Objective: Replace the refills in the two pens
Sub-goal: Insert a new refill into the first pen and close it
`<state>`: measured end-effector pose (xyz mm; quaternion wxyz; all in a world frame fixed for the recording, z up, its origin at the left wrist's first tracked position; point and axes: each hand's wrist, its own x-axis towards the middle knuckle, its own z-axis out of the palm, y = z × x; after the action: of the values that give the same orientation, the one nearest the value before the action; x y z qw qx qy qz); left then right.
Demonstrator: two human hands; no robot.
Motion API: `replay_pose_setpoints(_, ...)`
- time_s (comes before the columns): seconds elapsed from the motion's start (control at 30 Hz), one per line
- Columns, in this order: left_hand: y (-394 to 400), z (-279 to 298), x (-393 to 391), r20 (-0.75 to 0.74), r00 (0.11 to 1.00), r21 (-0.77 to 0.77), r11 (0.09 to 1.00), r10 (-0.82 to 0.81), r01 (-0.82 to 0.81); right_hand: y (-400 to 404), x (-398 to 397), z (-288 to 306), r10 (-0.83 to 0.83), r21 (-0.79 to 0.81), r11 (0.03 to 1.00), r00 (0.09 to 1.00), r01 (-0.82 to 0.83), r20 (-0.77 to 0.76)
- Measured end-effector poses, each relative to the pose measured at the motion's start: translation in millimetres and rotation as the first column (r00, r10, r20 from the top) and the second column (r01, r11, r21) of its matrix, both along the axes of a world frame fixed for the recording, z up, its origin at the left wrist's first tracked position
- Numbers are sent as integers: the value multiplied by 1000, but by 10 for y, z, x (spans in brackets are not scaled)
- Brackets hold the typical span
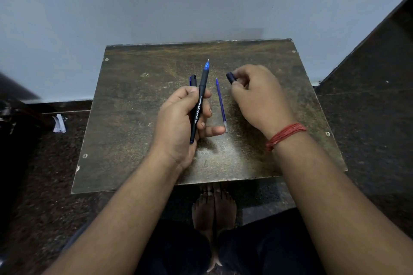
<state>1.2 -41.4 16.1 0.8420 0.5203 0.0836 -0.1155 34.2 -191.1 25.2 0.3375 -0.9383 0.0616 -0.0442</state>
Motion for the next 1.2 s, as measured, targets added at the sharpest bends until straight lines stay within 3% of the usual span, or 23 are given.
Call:
replay_pose_setpoints(0.07, -5, 7, -2, 4, 1000, 16, 1000, -4, 4, 44, -11, 36, -54, 399, 916, 998, 35, 37)
replay_pose_setpoints(0.17, -20, 15, -9, 15, 1000, 48, 999, -27, 26, 91, -5, 62, -136, 798, 598, 991, 70, 15)
replay_pose_setpoints(0.3, -53, 17, -38, 35, 996, 84, 993, -83, 80, 46, 22, 81, -207, 952, 291, 978, 98, -37)
replay_pose_setpoints(0.4, -78, 17, -55, 40, 992, 97, 989, -118, 114, 3, 29, 89, -240, 977, 183, 969, 111, -65)
replay_pose_setpoints(0.57, -92, 19, -68, 43, 987, 115, 982, -158, 152, -5, 33, 82, -231, 978, 181, 971, 98, -55)
replay_pose_setpoints(0.83, -77, 21, -71, 41, 984, 104, 980, -175, 170, 18, 16, 58, -115, 965, 257, 993, 57, -29)
replay_pose_setpoints(1.2, -35, -6, -31, -30, 992, -60, 991, -119, 117, 120, -36, 23, 104, 842, 526, 991, -124, 81)
